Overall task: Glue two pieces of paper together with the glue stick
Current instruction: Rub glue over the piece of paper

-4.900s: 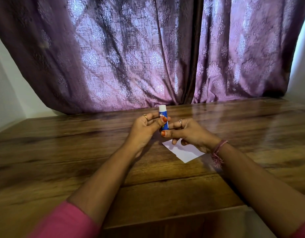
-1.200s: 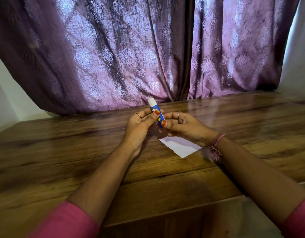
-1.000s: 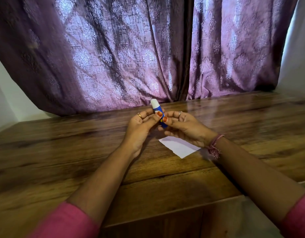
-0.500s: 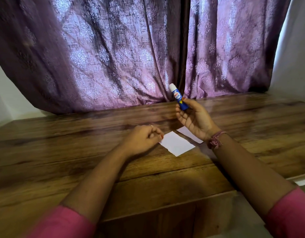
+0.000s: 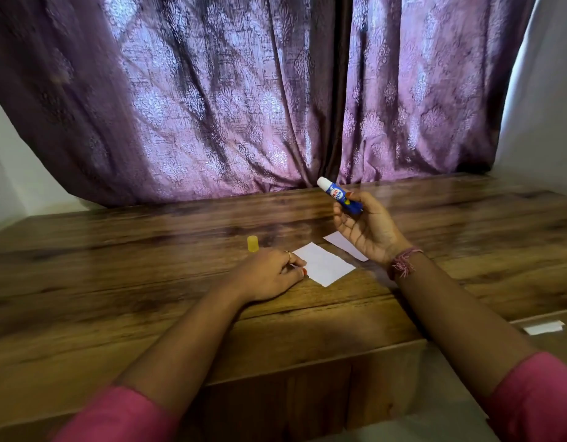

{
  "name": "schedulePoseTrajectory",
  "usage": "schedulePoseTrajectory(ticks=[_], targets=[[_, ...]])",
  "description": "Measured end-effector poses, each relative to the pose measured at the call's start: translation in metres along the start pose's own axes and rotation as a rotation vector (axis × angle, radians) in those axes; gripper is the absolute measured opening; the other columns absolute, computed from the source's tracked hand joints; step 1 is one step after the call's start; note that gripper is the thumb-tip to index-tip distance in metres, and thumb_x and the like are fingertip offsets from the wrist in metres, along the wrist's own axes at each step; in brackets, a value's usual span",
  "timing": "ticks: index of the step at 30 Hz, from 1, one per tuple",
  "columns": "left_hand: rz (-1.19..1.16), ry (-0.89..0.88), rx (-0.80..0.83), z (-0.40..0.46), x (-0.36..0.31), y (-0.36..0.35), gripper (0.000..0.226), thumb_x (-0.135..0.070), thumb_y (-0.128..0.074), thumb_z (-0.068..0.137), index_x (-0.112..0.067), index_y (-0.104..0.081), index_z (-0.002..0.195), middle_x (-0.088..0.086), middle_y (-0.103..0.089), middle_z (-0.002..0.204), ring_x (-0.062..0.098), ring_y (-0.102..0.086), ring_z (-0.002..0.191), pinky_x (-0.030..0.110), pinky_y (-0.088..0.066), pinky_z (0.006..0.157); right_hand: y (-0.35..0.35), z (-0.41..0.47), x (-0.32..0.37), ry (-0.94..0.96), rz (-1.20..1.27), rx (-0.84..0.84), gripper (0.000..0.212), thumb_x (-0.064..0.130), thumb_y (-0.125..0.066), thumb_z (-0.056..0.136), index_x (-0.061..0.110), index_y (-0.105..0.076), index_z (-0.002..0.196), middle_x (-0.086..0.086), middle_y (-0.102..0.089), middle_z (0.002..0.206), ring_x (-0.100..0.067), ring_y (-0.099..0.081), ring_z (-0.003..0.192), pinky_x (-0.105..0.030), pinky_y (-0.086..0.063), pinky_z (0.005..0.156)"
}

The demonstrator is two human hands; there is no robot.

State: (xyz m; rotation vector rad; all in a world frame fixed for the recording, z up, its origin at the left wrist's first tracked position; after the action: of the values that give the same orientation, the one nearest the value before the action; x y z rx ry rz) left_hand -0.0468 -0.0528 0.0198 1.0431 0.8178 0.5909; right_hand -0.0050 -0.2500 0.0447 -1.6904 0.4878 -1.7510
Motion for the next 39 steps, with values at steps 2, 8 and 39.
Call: schedulePoseTrajectory(ticks=[2, 8, 39], targets=[[0.017, -0.014, -0.020, -0.006, -0.005, -0.001, 0.037, -0.038, -0.050, 0.093, -0.020, -0.062, 0.123, -0.012, -0.060, 0.084, -0.001, -0.043, 0.066, 0.020, -0.032, 0.060, 0.005, -0.005, 0.001, -0.003, 0.017, -0.030, 0.024, 0.017, -0.052, 0.091, 0.000, -0.060, 0.107, -0.004, -0.067, 0.068, -0.008, -0.064, 0.059, -0.018, -0.055, 0.058], [-0.004, -0.008, -0.004, -0.034, -0.013, -0.003, 0.037, -0.047, -0.046, 0.091, -0.031, -0.060, 0.122, -0.011, -0.052, 0.065, 0.002, -0.051, 0.064, 0.033, -0.046, 0.062, 0.018, -0.023, 0.007, -0.026, -0.035, -0.060, 0.020, 0.019, -0.057, 0.090, 0.002, -0.065, 0.096, -0.003, -0.064, 0.068, -0.008, -0.062, 0.058, -0.019, -0.054, 0.057], [-0.141, 0.025, -0.067, -0.002, -0.001, -0.006, 0.040, -0.063, -0.061, 0.076, -0.038, -0.066, 0.107, -0.017, -0.047, 0.048, 0.000, -0.046, 0.051, 0.028, -0.030, 0.051, 0.038, -0.001, -0.008, 0.102, -0.879, 0.250, 0.015, 0.011, -0.068, 0.082, 0.018, -0.074, 0.094, -0.004, -0.065, 0.061, -0.009, -0.048, 0.044, -0.017, -0.036, 0.037]])
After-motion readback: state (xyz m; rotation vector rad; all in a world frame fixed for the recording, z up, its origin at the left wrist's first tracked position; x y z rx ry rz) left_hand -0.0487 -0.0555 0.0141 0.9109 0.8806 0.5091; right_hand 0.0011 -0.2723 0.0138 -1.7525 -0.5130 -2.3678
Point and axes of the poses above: each hand's wrist, its own z-axis towards the middle knuckle, its own y-axis out of the back of the hand, x = y × z, the point moved 2 cm from there along z, towards the middle knuckle
